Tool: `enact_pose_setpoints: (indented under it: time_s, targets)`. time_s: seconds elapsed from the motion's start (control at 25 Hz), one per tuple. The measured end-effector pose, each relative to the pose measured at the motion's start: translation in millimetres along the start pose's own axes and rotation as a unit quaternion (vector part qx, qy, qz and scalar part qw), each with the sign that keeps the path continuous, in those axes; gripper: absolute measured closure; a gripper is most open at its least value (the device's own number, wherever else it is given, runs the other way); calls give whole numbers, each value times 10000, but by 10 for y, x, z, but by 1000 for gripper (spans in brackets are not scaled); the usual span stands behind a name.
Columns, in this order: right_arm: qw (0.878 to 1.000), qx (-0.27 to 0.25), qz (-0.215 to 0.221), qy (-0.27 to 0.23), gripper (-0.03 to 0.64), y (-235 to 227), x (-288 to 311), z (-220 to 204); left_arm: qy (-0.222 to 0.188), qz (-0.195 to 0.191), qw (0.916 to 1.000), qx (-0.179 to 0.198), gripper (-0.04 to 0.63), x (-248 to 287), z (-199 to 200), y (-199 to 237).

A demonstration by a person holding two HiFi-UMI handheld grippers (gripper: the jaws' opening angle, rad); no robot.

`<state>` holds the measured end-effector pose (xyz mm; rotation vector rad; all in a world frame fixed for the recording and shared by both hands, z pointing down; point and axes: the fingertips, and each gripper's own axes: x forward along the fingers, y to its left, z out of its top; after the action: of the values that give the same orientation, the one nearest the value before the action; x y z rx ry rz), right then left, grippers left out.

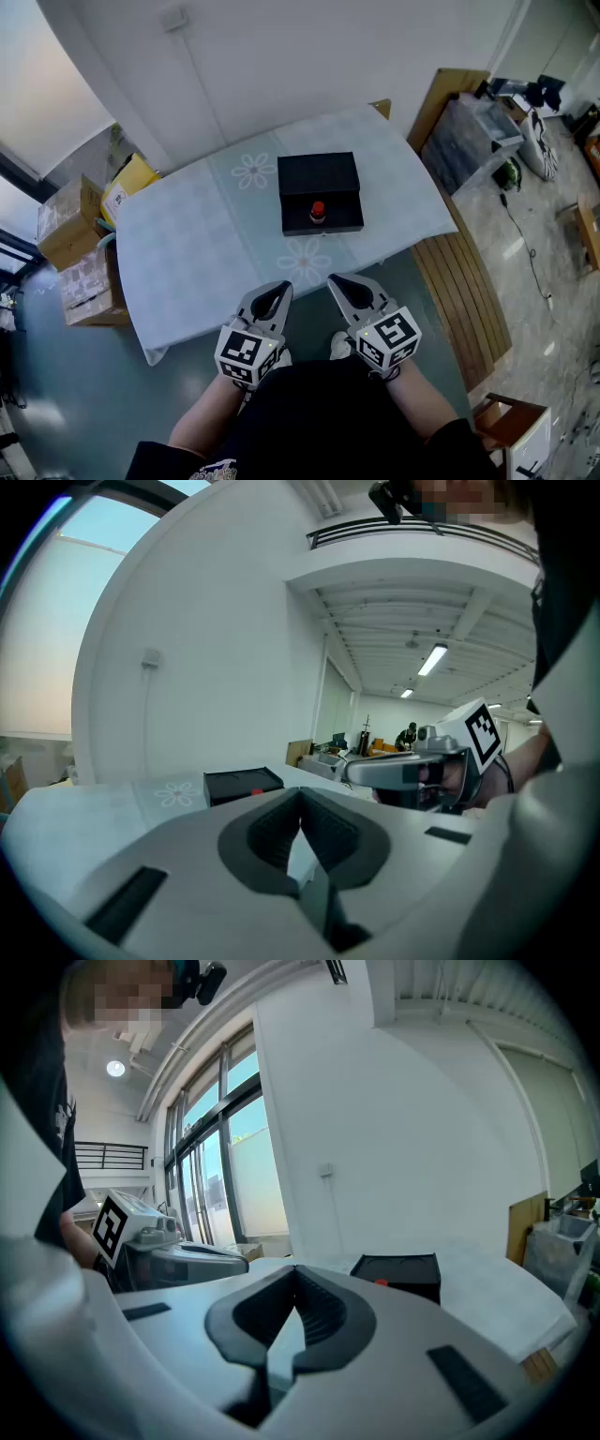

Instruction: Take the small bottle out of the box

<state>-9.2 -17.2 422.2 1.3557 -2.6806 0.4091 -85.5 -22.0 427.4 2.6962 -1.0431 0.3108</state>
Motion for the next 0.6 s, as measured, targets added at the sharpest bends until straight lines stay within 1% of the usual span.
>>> enact_pose_setpoints:
  time_s: [0.32, 0.6]
  targets:
    - [10000, 7, 5, -17, 594, 14, -34, 6, 12, 26, 10000, -33, 568, -22, -22, -22]
    - [10000, 24, 78, -21, 594, -34, -85, 3, 26, 105, 9999, 19, 568, 5, -32, -83]
